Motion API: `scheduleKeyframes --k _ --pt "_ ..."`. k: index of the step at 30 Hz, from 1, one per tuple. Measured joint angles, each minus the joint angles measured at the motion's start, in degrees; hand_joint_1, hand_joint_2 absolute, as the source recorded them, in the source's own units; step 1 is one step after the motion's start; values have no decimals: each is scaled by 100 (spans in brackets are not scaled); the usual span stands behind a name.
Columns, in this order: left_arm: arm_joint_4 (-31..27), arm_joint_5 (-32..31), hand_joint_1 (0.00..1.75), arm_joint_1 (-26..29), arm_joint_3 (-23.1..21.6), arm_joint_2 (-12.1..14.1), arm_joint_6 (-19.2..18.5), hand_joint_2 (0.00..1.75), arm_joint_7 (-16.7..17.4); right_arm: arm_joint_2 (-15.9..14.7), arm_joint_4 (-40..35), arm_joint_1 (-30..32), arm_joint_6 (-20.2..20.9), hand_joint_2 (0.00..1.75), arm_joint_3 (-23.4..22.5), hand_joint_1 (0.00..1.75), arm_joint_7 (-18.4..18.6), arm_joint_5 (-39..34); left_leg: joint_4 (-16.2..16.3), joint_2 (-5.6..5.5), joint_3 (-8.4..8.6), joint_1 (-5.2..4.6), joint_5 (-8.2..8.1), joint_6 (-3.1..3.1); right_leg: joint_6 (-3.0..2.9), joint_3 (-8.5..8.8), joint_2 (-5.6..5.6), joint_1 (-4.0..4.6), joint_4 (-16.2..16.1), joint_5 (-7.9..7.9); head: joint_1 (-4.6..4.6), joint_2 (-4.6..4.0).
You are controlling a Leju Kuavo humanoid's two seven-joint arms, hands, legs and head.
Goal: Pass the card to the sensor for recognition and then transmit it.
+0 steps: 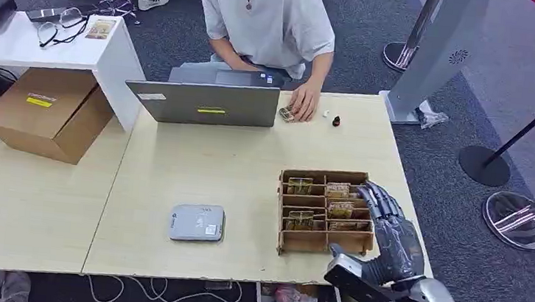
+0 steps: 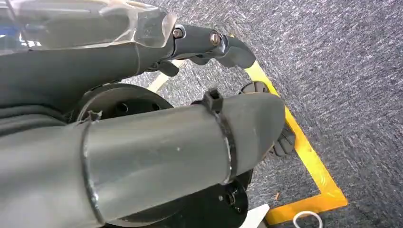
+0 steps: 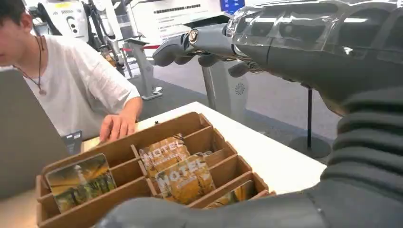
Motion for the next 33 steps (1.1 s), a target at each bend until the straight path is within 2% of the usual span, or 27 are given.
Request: scheduleKeyframes --k 9,20,25,33 --pt "0 -63 0 1 42 0 -74 0 6 -175 0 10 59 175 63 0 138 196 0 0 -1 1 0 0 0 0 0 1 1 0 2 0" --pt "0 -85 0 2 42 2 -137 0 13 -249 0 -9 131 175 135 0 201 284 0 0 -2 0 0 0 0 1 0 0 1 0 2 0" --pt "0 -166 0 6 46 13 -188 0 2 -297 203 -585 472 175 606 0 313 640 0 2 0 0 1 0 0 1 2 1 1 0 0 0" --pt "0 -199 0 24 68 33 -238 0 2 -300 673 -1107 690 175 806 0 321 387 1 3 0 0 2 1 0 2 2 0 1 0 2 0"
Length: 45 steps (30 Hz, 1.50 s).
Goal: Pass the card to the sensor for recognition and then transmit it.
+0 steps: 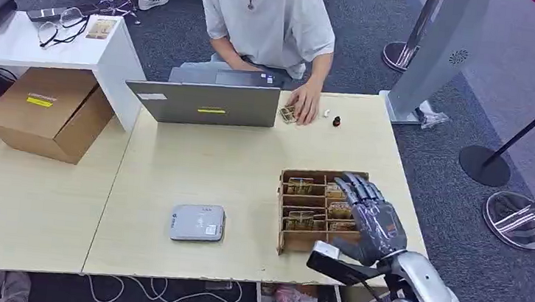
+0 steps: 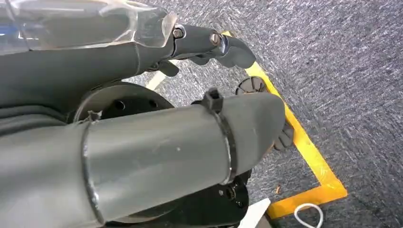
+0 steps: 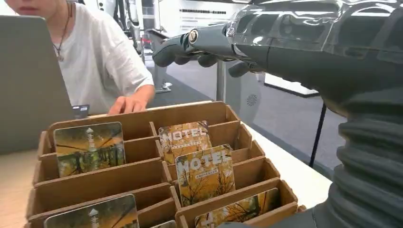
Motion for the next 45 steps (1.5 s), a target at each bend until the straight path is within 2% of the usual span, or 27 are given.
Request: scheduleKeyframes --k 9,15,29,34,37,39,41,45 --pt "0 0 0 14 39 2 -22 0 15 -4 579 -531 249 175 221 0 81 -162 0 1 2 0 0 0 0 0 2 0 0 0 -2 0" --pt "0 18 0 41 103 0 -7 0 17 -46 886 -787 265 175 311 0 103 -291 1 -1 0 0 1 1 0 0 0 0 0 0 -2 0" --pt "0 35 0 43 195 -28 177 0 70 -234 813 -875 204 175 363 0 120 -393 2 -1 0 0 0 1 0 0 -1 0 0 0 0 0" --pt "0 37 0 42 247 -39 265 0 57 -313 686 -875 138 175 361 5 85 -409 2 -1 0 0 0 1 0 0 -1 0 0 0 -2 0" --pt "0 37 0 42 256 -39 284 0 41 -359 606 -873 127 175 359 14 81 -411 2 -1 0 0 0 2 0 0 -1 0 0 0 -2 0" --pt "0 35 0 42 267 -48 297 0 42 -378 562 -873 127 175 359 12 79 -413 2 -1 0 0 0 2 0 0 -1 0 0 0 -2 0" --pt "0 31 0 42 282 -48 310 0 42 -387 540 -873 129 175 359 28 61 -413 2 -1 0 0 0 2 0 0 -1 0 0 0 -2 0" --pt "0 22 0 42 299 -50 315 0 37 -409 512 -874 134 175 359 37 42 -428 2 -1 0 0 0 2 0 0 -1 0 0 0 -4 0"
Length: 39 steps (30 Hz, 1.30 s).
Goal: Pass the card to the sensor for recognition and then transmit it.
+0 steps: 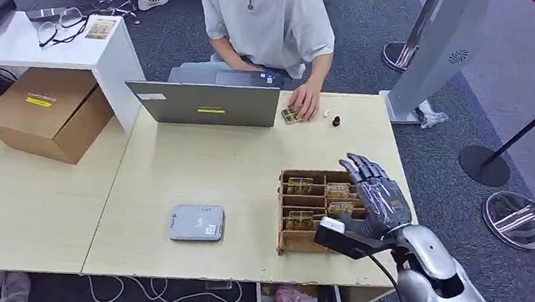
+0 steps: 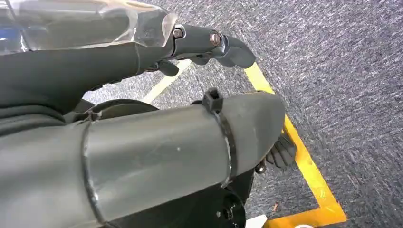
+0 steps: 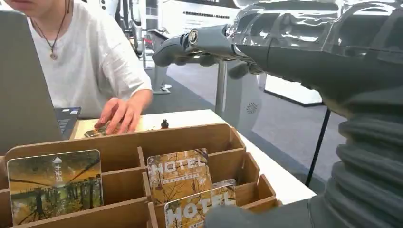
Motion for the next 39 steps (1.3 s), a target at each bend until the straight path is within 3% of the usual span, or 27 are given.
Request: scheduleKeyframes --k 5,16,25,39 --pt "0 -13 0 0 7 -2 0 0 -2 -28 0 0 4 175 9 59 -33 -44 0 0 0 0 0 0 0 0 0 0 0 0 2 0" --pt "-2 -24 0 -2 37 -11 15 0 -2 -28 4 2 11 175 112 51 -42 -46 0 0 0 0 0 0 0 0 0 0 0 0 2 0" --pt "-2 -41 0 -2 66 -13 17 0 -2 -28 15 30 13 175 127 68 -39 -48 0 0 0 0 0 0 0 0 0 0 0 0 2 0" --pt "-2 -109 0 -4 96 -20 87 0 33 -28 188 72 20 175 127 58 -42 -46 0 0 0 0 0 0 0 0 0 0 0 0 0 0"
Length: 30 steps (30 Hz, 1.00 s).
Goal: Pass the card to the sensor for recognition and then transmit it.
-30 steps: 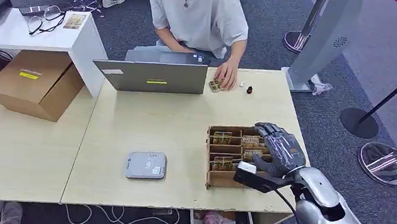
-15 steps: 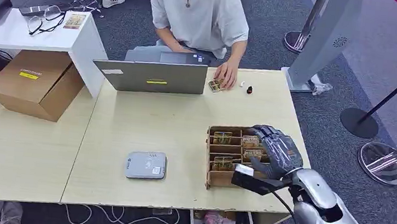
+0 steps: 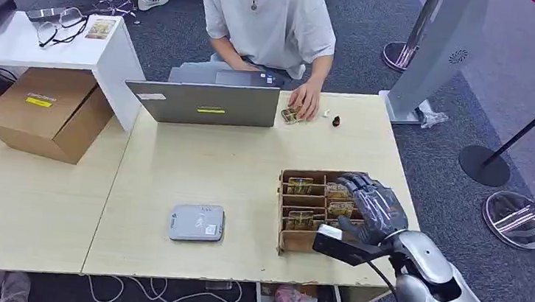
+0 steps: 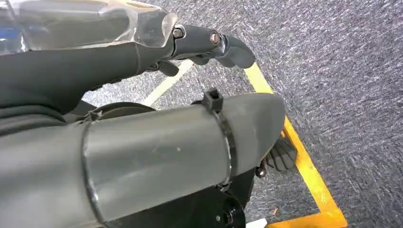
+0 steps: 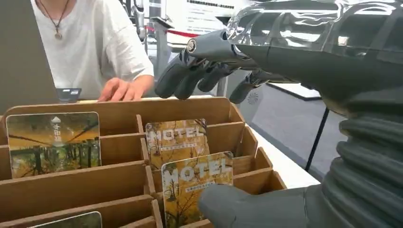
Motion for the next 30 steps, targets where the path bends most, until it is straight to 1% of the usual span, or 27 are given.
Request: scheduleKeyframes --k 7,9,14,16,17,20,21,29,30 --pt "0 -24 0 -1 4 -7 13 0 57 0 107 3 11 175 0 59 2 -2 0 0 0 0 0 0 0 0 0 0 0 0 0 0" --pt "0 -26 0 -1 7 -7 13 0 61 0 133 5 11 175 0 65 2 -2 0 0 0 0 0 0 0 0 0 0 0 0 0 0" --pt "0 -42 0 -2 11 -9 15 0 70 4 199 5 15 175 -4 70 28 0 0 0 -1 0 0 0 0 0 0 0 0 0 0 0" --pt "-2 -52 0 -2 11 -9 13 0 70 4 234 -7 28 175 -11 75 37 -13 0 0 -1 0 0 0 0 0 0 0 0 0 0 0" --pt "-2 -61 0 -3 11 -9 11 0 70 4 262 -17 35 175 -15 80 37 -22 0 0 -1 0 0 0 0 0 0 0 0 0 0 0" --pt "-4 -68 0 -3 13 -4 -33 0 70 4 312 -21 35 175 -24 82 37 -39 0 0 -1 0 0 0 0 0 -1 0 0 0 0 0" --pt "-7 -68 0 -2 13 -4 -42 0 70 4 328 -21 33 175 -24 79 37 -39 0 0 -1 0 0 0 0 0 -1 0 0 0 0 0" --pt "-9 -70 0 -2 13 2 -77 0 70 4 404 -49 24 175 -24 77 37 -52 0 -1 -2 0 0 0 0 0 -1 0 0 0 2 0" --pt "-9 -70 0 -1 13 2 -79 0 70 4 409 -51 24 175 -24 79 37 -52 0 -1 -2 0 0 0 0 0 -1 0 0 0 0 0"
